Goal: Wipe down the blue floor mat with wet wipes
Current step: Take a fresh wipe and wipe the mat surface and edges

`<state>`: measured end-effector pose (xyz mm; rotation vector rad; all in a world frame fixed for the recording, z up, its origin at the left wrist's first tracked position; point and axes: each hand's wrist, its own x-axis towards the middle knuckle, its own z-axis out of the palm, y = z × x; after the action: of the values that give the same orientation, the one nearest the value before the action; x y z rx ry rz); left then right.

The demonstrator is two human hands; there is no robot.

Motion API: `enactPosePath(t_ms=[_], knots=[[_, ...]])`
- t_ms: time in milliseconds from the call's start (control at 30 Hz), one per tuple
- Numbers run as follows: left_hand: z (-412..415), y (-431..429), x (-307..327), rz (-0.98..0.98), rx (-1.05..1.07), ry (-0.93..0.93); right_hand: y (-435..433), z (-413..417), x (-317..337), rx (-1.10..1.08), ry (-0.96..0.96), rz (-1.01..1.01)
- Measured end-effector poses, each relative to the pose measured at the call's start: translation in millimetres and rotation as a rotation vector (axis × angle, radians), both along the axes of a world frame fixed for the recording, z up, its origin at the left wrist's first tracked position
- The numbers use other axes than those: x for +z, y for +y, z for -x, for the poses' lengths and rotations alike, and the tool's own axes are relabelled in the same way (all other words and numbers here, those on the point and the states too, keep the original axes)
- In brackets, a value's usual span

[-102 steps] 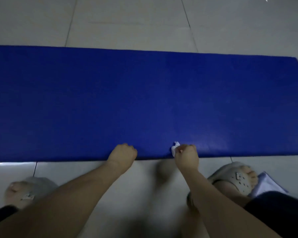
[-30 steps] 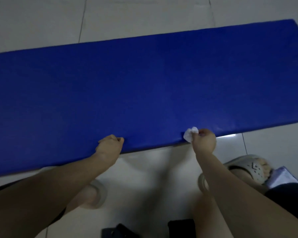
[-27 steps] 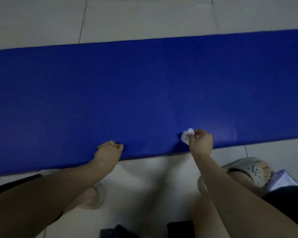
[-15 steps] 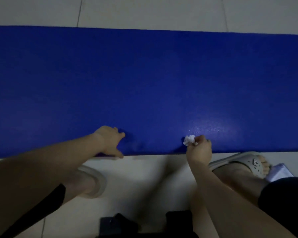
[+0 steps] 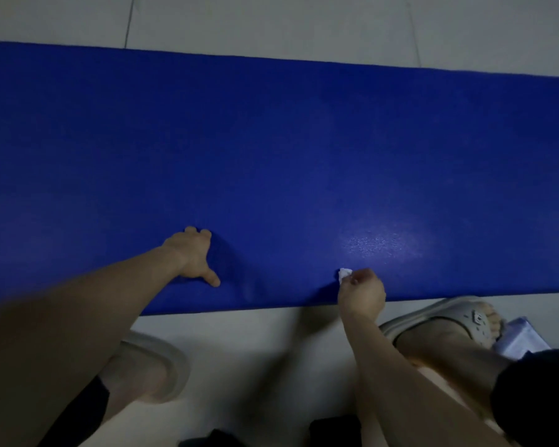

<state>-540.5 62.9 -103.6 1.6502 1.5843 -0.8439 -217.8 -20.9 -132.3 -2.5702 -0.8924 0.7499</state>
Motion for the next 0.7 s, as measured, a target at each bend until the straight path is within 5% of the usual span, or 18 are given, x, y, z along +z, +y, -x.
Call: enactPosePath(t_ms=[233,533,700], knots=[[-3,3,2,0.011,-0.009,0.010,-2,60,5,0.125,0.044,0.013],[-7,3,5,0.014,0.007,0.031,-6,144,9,0.761,0.188,0.006],[-8,3,5,0.026,0.026,0.017,12,74,8,0.635,0.056,-0.012]])
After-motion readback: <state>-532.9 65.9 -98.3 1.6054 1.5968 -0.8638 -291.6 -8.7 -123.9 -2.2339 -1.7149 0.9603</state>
